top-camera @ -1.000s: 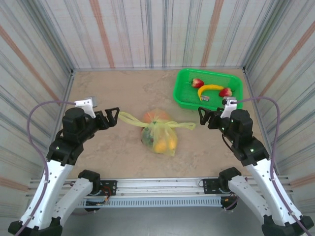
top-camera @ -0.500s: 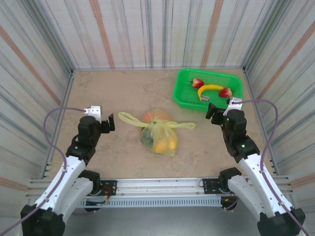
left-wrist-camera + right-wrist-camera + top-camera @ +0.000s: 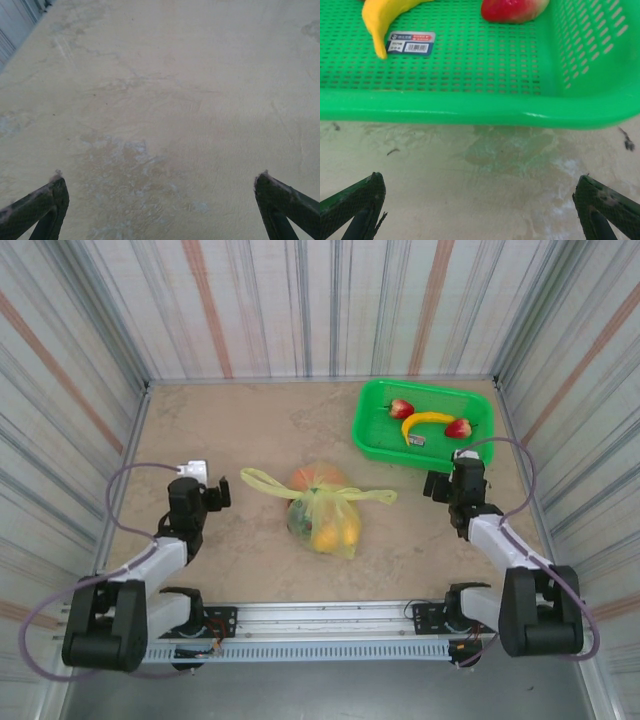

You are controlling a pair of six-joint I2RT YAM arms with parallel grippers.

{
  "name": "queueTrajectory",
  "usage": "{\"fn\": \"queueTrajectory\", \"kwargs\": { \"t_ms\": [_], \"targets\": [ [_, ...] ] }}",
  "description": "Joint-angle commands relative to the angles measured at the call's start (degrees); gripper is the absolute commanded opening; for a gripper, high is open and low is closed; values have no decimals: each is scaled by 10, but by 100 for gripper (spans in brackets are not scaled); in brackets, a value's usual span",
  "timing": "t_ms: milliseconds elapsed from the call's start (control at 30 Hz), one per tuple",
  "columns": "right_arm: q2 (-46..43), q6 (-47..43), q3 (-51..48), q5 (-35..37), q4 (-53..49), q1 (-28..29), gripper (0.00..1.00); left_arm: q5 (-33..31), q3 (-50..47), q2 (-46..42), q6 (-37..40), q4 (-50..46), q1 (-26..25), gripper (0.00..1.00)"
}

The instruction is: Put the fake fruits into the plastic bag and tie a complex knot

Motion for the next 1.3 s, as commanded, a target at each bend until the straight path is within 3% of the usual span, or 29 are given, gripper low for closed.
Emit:
{"fn": "queueTrajectory", "kwargs": {
  "t_ms": [0, 67, 133, 167, 267, 333, 367, 400, 433, 500, 533, 900, 1033, 1267],
  "targets": [
    [40, -24, -37, -35, 162, -15, 99, 38, 40, 55, 36, 65, 8, 99],
    [78, -18, -14, -62, 176, -28, 99, 75, 41, 93, 56, 132, 10, 99],
    [96, -13, -33, -80, 270, -41, 99, 94, 47, 117, 78, 151, 13, 99],
    [105, -26, -66, -95, 361, -47, 99, 103, 32, 142, 79, 198, 19, 99],
    [156, -9, -96, -122, 461, -76, 99, 117, -12, 225, 72, 381, 36, 99],
    [217, -5, -125, -132, 587, -80, 99, 135, 44, 192, 68, 216, 37, 99],
    [233, -8, -122, -149, 598, -80, 99, 142, 65, 214, 72, 207, 40, 99],
    [213, -20, -96, -155, 510, -75, 99, 149, 60, 218, 55, 227, 55, 99],
    [199, -36, -56, -153, 418, -63, 99, 159, 70, 208, 39, 187, 67, 99],
    [221, -48, -44, -162, 429, -57, 99, 137, 69, 216, 47, 201, 56, 99],
    [215, -36, -28, -149, 386, -60, 99, 132, 70, 213, 49, 194, 52, 99],
    [219, -39, -30, -137, 396, -54, 99, 129, 74, 211, 50, 181, 51, 99],
    [211, -49, -42, -99, 411, -34, 99, 118, 67, 207, 55, 189, 44, 99],
    [213, -40, -38, -122, 405, -49, 99, 118, 66, 205, 54, 191, 44, 99]
  ]
}}
